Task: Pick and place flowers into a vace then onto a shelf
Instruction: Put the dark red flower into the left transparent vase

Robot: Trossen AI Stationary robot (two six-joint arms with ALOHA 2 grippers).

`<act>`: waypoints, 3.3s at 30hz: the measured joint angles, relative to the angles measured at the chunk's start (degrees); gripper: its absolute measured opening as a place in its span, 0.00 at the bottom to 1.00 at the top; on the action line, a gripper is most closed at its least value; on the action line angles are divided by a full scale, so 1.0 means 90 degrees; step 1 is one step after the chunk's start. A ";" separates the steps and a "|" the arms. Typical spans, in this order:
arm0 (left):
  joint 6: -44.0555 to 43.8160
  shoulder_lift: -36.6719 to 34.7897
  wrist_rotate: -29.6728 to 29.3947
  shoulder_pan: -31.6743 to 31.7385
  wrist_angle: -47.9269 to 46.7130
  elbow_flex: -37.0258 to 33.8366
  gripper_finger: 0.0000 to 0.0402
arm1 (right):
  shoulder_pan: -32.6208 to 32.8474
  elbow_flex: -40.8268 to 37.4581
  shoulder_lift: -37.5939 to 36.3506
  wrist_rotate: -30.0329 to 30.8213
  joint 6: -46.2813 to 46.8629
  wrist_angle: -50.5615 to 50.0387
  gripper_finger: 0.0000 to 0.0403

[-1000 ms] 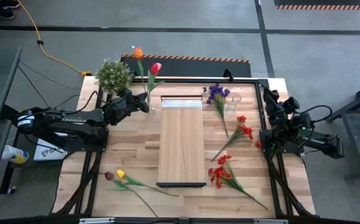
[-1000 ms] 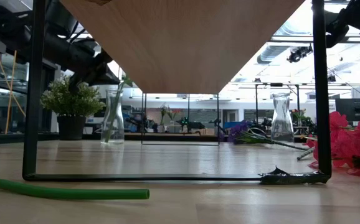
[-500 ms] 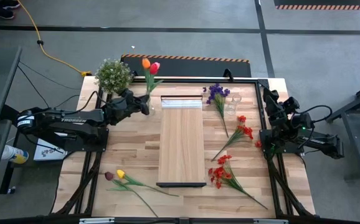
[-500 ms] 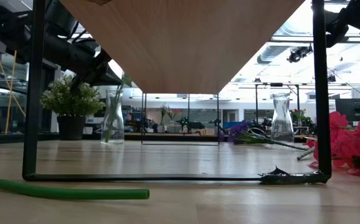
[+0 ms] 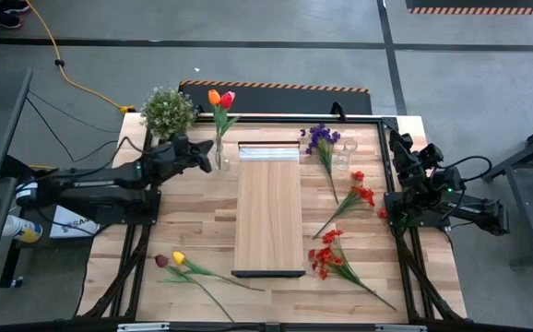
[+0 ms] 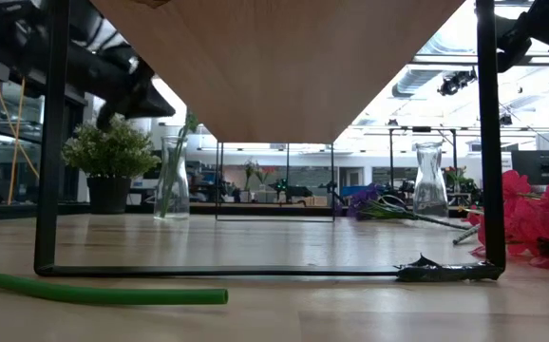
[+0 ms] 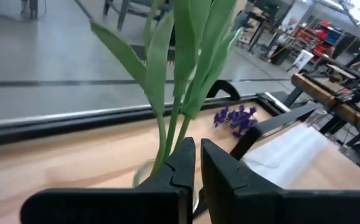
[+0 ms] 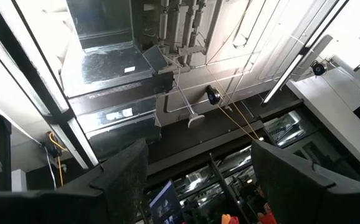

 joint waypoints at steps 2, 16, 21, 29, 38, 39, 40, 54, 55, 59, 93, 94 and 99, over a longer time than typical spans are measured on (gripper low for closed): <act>0.0055 -0.0479 0.0103 0.0002 -0.0368 0.0000 0.16 | -0.0001 0.0001 0.0000 0.0000 -0.0001 0.0002 0.67; -0.1394 -0.2434 0.4123 -0.0016 -0.0811 0.0512 0.16 | 0.0002 0.0001 -0.0001 -0.0004 -0.0003 -0.0001 0.68; -0.1961 -0.2324 0.4288 -0.0382 -0.0948 0.1109 0.16 | -0.0001 -0.0001 -0.0001 -0.0114 0.0030 0.0000 0.67; -0.2854 -0.1591 0.4080 -0.1447 -0.2437 0.2437 0.16 | 0.0001 -0.0002 -0.0002 -0.0323 0.0213 0.0002 0.67; -0.4280 -0.0274 0.4059 -0.2617 -0.4474 0.3723 0.16 | -0.0001 0.0001 -0.0001 -0.0318 0.0213 0.0002 0.67; -0.4489 -0.0149 0.4059 -0.2752 -0.4690 0.3823 0.16 | -0.0001 0.0000 0.0000 -0.0318 0.0213 0.0002 0.67; -0.4722 -0.0039 0.4057 -0.2883 -0.4823 0.3898 0.16 | 0.0002 -0.0002 0.0000 -0.0318 0.0213 0.0002 0.67; -0.8185 0.0733 0.3032 -0.4666 -0.5820 0.4068 0.16 | 0.0001 0.0001 0.0000 -0.0484 0.0215 0.0004 0.67; -0.8408 0.0787 0.2883 -0.4814 -0.5915 0.4068 0.16 | -0.0001 0.0001 -0.0002 -0.0495 0.0213 0.0002 0.67; -0.9293 0.1083 0.2441 -0.5388 -0.6266 0.4068 0.16 | 0.0000 0.0001 -0.0002 -0.0495 0.0213 0.0002 0.68; -1.2567 0.3574 0.1467 -0.6793 -0.5372 0.4068 0.16 | -0.0001 -0.0002 -0.0002 -0.0833 0.0431 0.0040 0.68; -1.2569 0.3577 0.1493 -0.6793 -0.5401 0.4068 0.16 | -0.0001 0.0001 -0.0002 -0.0835 0.0431 0.0043 0.68; -1.2616 0.3743 0.1779 -0.6793 -0.5520 0.4068 0.16 | 0.0002 0.0001 -0.0002 -0.0835 0.0429 0.0043 0.67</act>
